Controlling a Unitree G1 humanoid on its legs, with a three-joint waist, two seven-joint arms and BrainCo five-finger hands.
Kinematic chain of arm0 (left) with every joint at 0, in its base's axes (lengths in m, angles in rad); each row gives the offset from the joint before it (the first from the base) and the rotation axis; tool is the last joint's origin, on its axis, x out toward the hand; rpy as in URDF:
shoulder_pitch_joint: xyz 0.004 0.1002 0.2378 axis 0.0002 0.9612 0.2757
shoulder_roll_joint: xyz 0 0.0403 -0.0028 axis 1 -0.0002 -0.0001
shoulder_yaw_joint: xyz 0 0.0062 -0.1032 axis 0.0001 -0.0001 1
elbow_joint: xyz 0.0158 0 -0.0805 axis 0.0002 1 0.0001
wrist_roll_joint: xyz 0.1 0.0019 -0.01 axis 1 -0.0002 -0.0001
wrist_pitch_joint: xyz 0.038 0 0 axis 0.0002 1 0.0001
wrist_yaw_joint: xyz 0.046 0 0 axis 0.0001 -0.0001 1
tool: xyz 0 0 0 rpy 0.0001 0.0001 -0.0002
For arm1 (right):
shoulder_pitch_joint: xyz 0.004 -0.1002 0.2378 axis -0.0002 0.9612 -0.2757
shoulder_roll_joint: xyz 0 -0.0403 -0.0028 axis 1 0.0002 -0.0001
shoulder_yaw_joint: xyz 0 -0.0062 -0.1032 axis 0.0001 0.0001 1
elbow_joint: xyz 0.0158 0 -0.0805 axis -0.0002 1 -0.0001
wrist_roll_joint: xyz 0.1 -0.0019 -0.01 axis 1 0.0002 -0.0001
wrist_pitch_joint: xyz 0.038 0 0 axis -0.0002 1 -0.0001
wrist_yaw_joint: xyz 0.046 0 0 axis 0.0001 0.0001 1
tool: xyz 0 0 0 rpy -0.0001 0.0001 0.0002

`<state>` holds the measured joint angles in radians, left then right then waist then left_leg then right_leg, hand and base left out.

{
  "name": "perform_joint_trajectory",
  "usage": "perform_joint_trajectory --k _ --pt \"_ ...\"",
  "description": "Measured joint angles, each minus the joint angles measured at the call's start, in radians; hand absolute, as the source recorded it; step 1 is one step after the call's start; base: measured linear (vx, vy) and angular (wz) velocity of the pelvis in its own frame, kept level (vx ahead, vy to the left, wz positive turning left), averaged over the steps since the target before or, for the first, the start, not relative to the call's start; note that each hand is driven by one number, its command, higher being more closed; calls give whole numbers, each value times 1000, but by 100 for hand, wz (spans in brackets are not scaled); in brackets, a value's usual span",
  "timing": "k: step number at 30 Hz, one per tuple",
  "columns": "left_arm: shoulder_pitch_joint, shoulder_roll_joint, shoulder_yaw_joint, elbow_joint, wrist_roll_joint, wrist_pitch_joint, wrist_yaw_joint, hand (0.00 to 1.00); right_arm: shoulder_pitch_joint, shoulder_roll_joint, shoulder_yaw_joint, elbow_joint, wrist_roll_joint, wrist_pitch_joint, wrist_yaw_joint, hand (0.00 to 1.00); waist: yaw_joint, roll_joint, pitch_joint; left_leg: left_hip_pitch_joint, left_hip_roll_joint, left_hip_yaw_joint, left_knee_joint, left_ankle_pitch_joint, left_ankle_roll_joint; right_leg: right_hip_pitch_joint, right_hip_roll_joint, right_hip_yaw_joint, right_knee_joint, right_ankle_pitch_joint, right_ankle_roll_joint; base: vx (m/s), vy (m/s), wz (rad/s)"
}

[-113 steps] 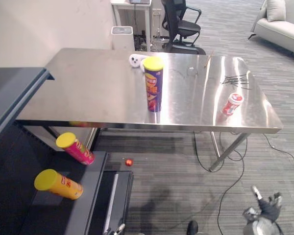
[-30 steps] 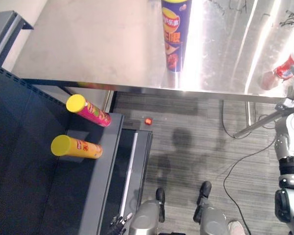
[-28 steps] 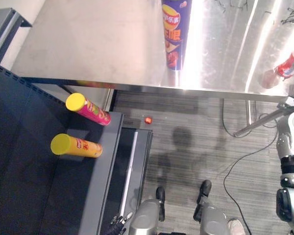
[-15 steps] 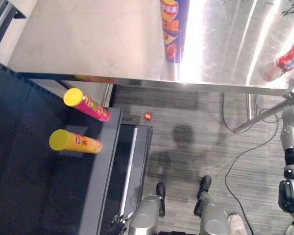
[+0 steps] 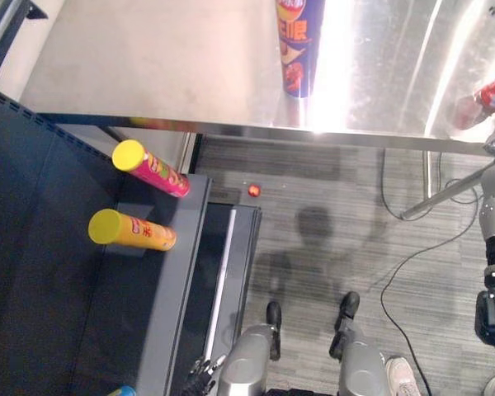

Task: Put the gum and the chips on the shelf.

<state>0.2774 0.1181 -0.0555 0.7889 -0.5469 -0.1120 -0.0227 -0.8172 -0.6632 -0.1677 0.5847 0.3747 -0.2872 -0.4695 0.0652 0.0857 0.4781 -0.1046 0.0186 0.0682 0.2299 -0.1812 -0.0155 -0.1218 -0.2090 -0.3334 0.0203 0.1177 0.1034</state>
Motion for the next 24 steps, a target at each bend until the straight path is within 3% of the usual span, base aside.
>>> perform_joint_trajectory --k 1,11,20,24 --pt "0 1 -7 0 -1 -2 1 0 -7 -7 16 19 0 4 0 100 0 1 0 0 0 0 0 1 0 -1 0 0 1 0 0 -34 -18 1" --pt "-5 1 -19 0 -1 -10 0 0 -65 -43 45 60 -1 26 9 100 9 9 5 -23 -6 -4 -1 14 -2 -29 -5 0 17 0 0 -7 -3 0" --pt "-9 1 -35 -1 -5 -10 -2 0 -85 -47 72 62 1 22 72 100 20 21 4 -31 -8 -25 -20 37 -5 -33 -12 -19 20 -1 -2 -19 -18 8" --pt "-9 2 -40 0 -29 -10 -4 0 -109 -47 101 61 -3 62 43 100 22 22 4 -31 -6 -24 -20 38 -6 -33 -10 -18 20 1 -5 0 0 0"
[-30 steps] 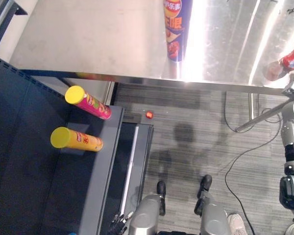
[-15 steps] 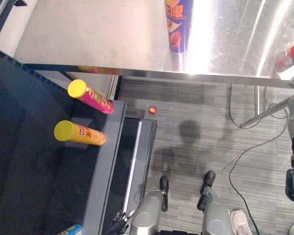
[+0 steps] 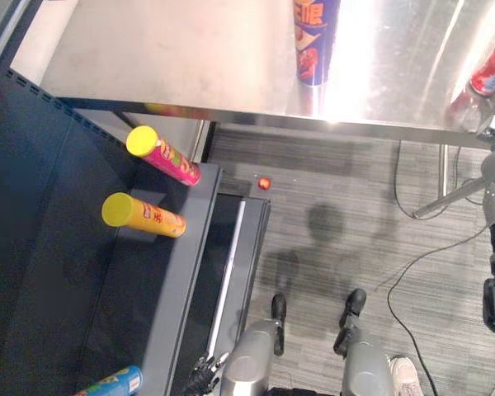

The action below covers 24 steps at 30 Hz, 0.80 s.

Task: Put the gum and the chips on the shelf.

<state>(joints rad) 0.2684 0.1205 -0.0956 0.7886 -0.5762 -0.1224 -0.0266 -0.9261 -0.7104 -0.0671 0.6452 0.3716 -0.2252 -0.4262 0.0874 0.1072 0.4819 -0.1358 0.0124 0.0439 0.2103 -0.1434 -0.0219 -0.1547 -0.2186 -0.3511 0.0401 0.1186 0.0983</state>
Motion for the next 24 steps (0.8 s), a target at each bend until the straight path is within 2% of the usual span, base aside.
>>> perform_joint_trajectory --k 7,17,24 --pt "0 0 0 -2 0 0 0 0 10 5 4 -24 -16 -8 -2 100 1 0 0 2 0 1 0 1 0 1 0 2 -1 1 0 0 0 0" --pt "2 0 7 -13 2 1 3 0 118 113 -6 -298 -83 -41 1 100 1 -2 -1 34 6 4 -19 5 -3 30 8 3 -16 5 -7 0 0 0" --pt "13 0 44 -13 17 4 12 0 213 214 -7 -472 -100 -41 83 100 -1 -31 -23 68 18 6 -55 13 -13 64 32 3 -63 19 -14 23 -32 -3"
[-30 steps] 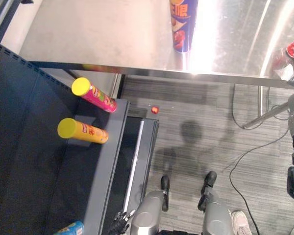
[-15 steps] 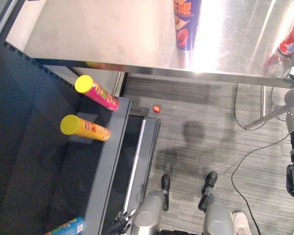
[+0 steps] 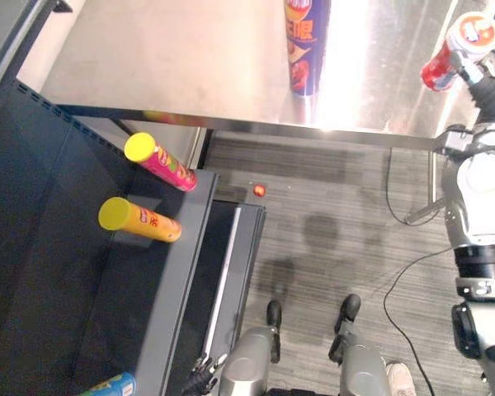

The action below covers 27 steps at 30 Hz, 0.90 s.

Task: Put the gum and the chips on the shelf.

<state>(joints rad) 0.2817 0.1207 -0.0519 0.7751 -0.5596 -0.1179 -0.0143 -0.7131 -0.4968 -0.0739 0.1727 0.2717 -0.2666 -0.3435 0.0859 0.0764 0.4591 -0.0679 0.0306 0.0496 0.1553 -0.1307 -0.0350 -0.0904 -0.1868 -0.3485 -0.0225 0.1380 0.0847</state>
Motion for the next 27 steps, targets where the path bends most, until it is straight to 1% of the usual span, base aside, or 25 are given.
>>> perform_joint_trajectory --k 2,4,6,7,9,13,18,19,23,27 --pt "2 0 14 1 24 8 1 0 34 26 1 -28 0 2 28 100 0 -15 -16 13 1 1 -11 1 -2 11 5 0 -11 0 0 53 -22 -3" --pt "9 7 26 1 33 13 4 0 76 59 3 -68 1 16 76 100 0 -36 -41 21 2 3 -17 1 -2 22 9 0 -24 0 0 58 -14 -2" --pt "14 7 40 1 34 13 8 0 110 73 6 -104 1 24 112 100 1 -50 -60 25 3 3 -23 1 -2 29 11 -1 -35 5 0 18 -6 0" --pt "22 6 49 1 34 14 8 0 131 85 12 -130 3 37 136 100 0 -59 -72 29 4 4 -28 1 -2 32 12 -1 -43 8 0 24 -7 -3" --pt "26 5 58 3 35 14 8 0 158 94 28 -155 5 51 163 100 0 -66 -79 45 3 6 -32 1 -2 49 12 0 -51 9 2 0 0 0" --pt "37 5 82 6 62 13 8 0 238 129 86 -219 14 82 243 100 0 -88 -118 58 4 16 -45 0 -3 60 14 4 -65 14 3 -1 0 -3" --pt "37 5 100 15 63 12 7 0 305 144 136 -255 27 117 319 100 0 -104 -133 74 4 21 -49 0 -3 73 15 9 -68 14 4 -4 -1 -3" --pt "39 5 102 18 63 11 7 0 327 144 146 -263 55 126 341 100 0 -108 -142 74 4 21 -51 -1 -3 73 15 8 -70 14 4 0 0 0" --pt "42 2 123 25 63 9 6 0 378 149 185 -292 62 133 395 100 -1 -119 -155 73 5 21 -52 -1 -4 73 16 8 -72 14 4 0 0 0" --pt "53 2 137 25 63 -5 6 0 423 163 234 -322 92 135 457 100 -2 -138 -170 74 7 21 -58 -2 -5 76 20 6 -81 15 5 0 0 0"
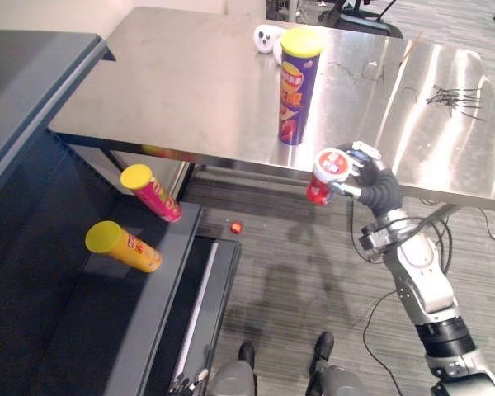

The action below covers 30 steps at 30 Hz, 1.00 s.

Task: Put the gum and the chips on the shelf.

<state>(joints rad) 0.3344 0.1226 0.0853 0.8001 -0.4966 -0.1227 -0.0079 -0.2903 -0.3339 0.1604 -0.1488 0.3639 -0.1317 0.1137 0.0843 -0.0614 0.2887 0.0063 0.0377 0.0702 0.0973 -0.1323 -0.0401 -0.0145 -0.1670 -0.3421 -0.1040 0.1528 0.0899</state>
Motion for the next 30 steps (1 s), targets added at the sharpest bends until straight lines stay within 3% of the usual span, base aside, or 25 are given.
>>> perform_joint_trajectory --k 4,12,20,23,25,26,27,29,30 --pt "11 3 0 9 0 0 0 0 60 0 50 -1 10 18 26 100 3 -7 -44 7 3 -1 -10 -1 -2 4 3 -4 -1 0 0 34 3 0" --pt "11 3 0 31 0 -1 1 0 113 0 95 -1 11 23 21 100 4 -8 -68 13 3 -10 -7 -1 -3 20 2 -14 -2 -1 1 -22 -4 2" --pt "14 -2 0 39 -12 1 4 0 110 -1 126 23 36 23 -1 100 9 -7 -77 -23 10 -98 39 2 -8 43 2 -103 41 -37 -10 -17 -15 33" --pt "14 -11 0 40 -14 -1 3 0 41 -1 152 87 39 24 -3 100 34 10 -66 -41 10 -147 74 6 -14 58 1 -153 57 -50 -14 -46 -15 51" --pt "18 -36 1 40 -29 -4 2 0 2 -1 153 130 39 35 -11 100 58 47 -45 -39 8 -178 85 3 -18 98 -1 -202 74 -78 -14 -107 -25 60" --pt "23 -42 5 39 -35 -3 2 0 -2 -1 153 134 39 37 -12 100 62 61 -38 -39 8 -175 82 -16 -3 108 0 -219 81 -89 -16 -151 -59 87" --pt "34 -58 8 40 -45 -1 1 0 -2 2 151 135 39 38 -15 100 59 86 -30 -40 51 -83 71 -13 25 126 0 -267 92 -102 -24 -105 -64 102" --pt "38 -65 18 55 -43 3 -7 0 4 -1 123 138 37 39 -16 100 55 83 -38 -43 112 115 47 19 112 140 -14 -347 87 -115 -32 -52 -55 129" --pt "26 -75 26 72 -31 4 -15 0 11 -4 74 147 35 33 -21 100 47 82 -36 -88 172 288 159 11 127 133 -45 -419 106 -124 -35 -26 6 133"
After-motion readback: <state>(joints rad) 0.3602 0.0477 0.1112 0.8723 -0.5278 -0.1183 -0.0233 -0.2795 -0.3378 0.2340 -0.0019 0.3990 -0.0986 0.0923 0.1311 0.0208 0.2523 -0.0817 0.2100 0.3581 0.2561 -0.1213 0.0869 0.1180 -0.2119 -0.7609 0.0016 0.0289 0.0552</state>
